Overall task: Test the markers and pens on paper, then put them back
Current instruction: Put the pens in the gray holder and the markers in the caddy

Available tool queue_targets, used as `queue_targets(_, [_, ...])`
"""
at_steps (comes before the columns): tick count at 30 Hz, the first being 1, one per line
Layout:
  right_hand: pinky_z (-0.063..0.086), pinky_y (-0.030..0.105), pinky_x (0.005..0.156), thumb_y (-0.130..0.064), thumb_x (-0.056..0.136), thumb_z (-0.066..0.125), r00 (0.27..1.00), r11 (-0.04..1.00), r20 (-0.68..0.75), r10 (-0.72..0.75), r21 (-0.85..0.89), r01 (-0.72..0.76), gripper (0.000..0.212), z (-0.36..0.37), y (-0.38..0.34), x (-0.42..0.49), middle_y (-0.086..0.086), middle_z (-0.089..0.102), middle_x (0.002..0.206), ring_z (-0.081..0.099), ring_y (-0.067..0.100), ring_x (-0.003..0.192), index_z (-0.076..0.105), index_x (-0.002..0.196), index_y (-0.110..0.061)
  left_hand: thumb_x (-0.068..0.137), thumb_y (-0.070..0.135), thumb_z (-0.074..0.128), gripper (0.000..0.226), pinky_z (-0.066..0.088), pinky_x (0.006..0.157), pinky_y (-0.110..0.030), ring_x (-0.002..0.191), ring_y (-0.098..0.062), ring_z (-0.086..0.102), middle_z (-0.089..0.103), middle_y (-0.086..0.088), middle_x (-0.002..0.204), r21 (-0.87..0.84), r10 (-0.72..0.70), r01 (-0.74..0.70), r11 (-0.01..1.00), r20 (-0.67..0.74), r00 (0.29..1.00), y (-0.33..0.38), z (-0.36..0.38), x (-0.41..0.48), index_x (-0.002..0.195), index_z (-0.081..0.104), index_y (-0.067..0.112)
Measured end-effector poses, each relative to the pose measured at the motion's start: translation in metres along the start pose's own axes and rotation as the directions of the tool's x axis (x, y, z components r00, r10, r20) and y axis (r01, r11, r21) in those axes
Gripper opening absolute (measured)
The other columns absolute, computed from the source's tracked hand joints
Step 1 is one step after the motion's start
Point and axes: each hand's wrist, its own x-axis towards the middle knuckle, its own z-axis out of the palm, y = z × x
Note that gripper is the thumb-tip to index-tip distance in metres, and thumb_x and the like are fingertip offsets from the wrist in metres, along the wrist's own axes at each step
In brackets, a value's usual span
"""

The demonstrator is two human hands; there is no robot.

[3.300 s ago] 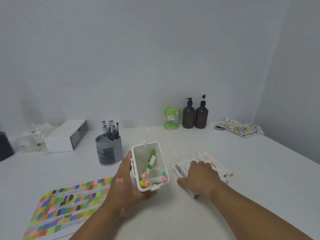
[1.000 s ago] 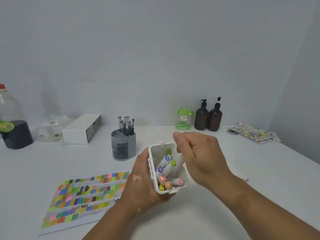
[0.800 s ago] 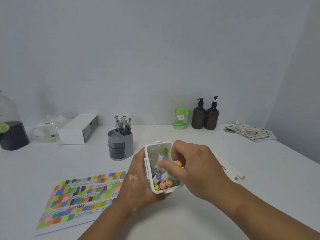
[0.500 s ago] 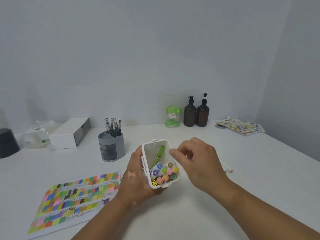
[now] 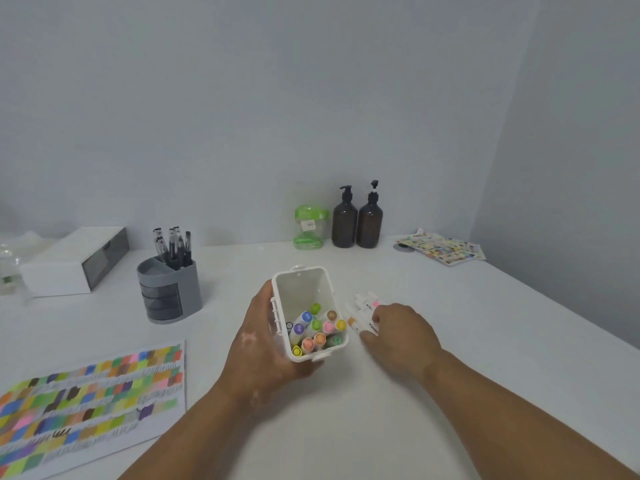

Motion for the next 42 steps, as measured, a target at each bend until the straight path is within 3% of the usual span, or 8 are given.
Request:
queue_targets(9, [0.041, 0.047, 0.114, -0.027, 0.094, 0.049, 0.970, 0.998, 0.239, 0.052, -0.036, -0.045, 0.064, 0.003, -0.035, 0.024, -0.005, 0.022, 0.170, 0.028, 0.018, 0.153, 0.038, 0.156, -0.018, 0.043, 0.045, 0.094, 0.102, 0.048, 0.076, -0.003, 0.108, 0.005, 0.064, 0.063, 0.030, 0.120, -0.028, 0.022, -0.022, 0.999, -0.014, 1.000, -0.003, -0.007, 0.003, 0.125, 0.037, 0.067])
queue_targets(13, [0.057, 0.043, 0.095, -0.009, 0.089, 0.052, 0.951, 0.983, 0.309, 0.010, -0.177, 0.047, 0.016, 0.012, -0.045, 0.017, 0.010, 0.067, 0.122, 0.065, 0.030, 0.117, 0.060, 0.102, -0.013, 0.046, 0.049, 0.094, 0.104, 0.044, 0.082, 0.000, 0.115, 0.009, 0.058, 0.057, 0.033, 0.125, 0.005, 0.054, -0.054, 0.999, 0.030, 0.998, 0.000, -0.008, 0.003, 0.132, 0.036, 0.061])
queue_targets(16, [0.057, 0.035, 0.081, -0.008, 0.089, 0.054, 0.944, 0.977, 0.330, -0.024, -0.194, 0.093, 0.009, 0.012, -0.045, 0.014, 0.007, 0.062, 0.096, 0.068, 0.032, 0.102, 0.052, 0.081, -0.013, 0.044, 0.046, 0.095, 0.110, 0.046, 0.084, -0.003, 0.118, 0.006, 0.057, 0.054, 0.030, 0.130, 0.027, 0.070, -0.071, 0.997, 0.048, 0.996, 0.002, -0.009, 0.003, 0.134, 0.033, 0.062])
queue_targets(19, [0.047, 0.031, 0.065, -0.014, 0.095, 0.051, 0.963, 0.980, 0.266, 0.036, 0.180, -0.086, 0.025, -0.015, -0.041, 0.015, 0.009, 0.058, 0.078, 0.067, 0.031, 0.078, 0.051, 0.070, -0.010, 0.044, 0.042, 0.096, 0.114, 0.045, 0.084, -0.002, 0.118, 0.006, 0.057, 0.054, 0.028, 0.131, 0.037, 0.070, -0.071, 0.997, 0.048, 0.996, 0.000, -0.011, 0.000, 0.135, 0.031, 0.063])
queue_targets(24, [0.050, 0.032, 0.058, -0.017, 0.094, 0.063, 0.988, 0.215, 0.087, 0.127, 0.970, -0.113, 0.028, -0.103, -0.062, 0.006, 0.008, 0.064, 0.059, 0.064, 0.021, 0.052, 0.069, 0.069, -0.009, 0.043, 0.048, 0.094, 0.115, 0.045, 0.086, -0.003, 0.120, 0.004, 0.056, 0.053, 0.027, 0.133, 0.055, 0.040, -0.043, 0.998, 0.059, 0.997, 0.002, -0.014, -0.002, 0.136, 0.028, 0.063])
queue_targets(28, [0.052, 0.028, 0.063, -0.021, 0.087, 0.066, 0.982, 0.074, -0.181, 0.057, 0.981, 0.177, 0.030, -0.143, -0.098, -0.014, 0.002, 0.071, 0.064, 0.067, 0.015, 0.064, 0.072, 0.058, -0.017, 0.044, 0.046, 0.095, 0.115, 0.045, 0.088, -0.004, 0.120, 0.003, 0.056, 0.055, 0.025, 0.132, 0.061, 0.050, -0.054, 0.997, 0.063, 0.997, 0.003, -0.014, -0.003, 0.140, 0.033, 0.051])
queue_targets(37, [0.057, 0.029, 0.068, -0.053, 0.090, 0.064, 0.930, 0.364, -0.344, -0.130, 0.856, 0.367, 0.028, -0.119, -0.119, -0.019, -0.015, 0.068, 0.071, 0.067, 0.003, 0.072, 0.073, 0.082, -0.028, 0.044, 0.051, 0.097, 0.117, 0.045, 0.083, -0.001, 0.120, 0.003, 0.056, 0.053, 0.030, 0.131, 0.085, 0.060, -0.064, 0.994, 0.042, 0.997, -0.003, -0.014, -0.005, 0.140, 0.031, 0.055])
queue_targets(42, [0.056, 0.023, 0.074, -0.050, 0.093, 0.068, 0.912, 0.628, -0.149, -0.383, 0.682, 0.375, 0.026, -0.099, -0.111, -0.020, -0.016, 0.073, 0.082, 0.068, 0.000, 0.080, 0.077, 0.089, -0.026, 0.044, 0.061, 0.093, 0.118, 0.042, 0.086, 0.002, 0.122, 0.008, 0.052, 0.047, 0.037, 0.131, 0.137, 0.067, -0.070, 0.988, 0.027, 0.997, -0.010, -0.010, 0.000, 0.143, 0.029, 0.050])
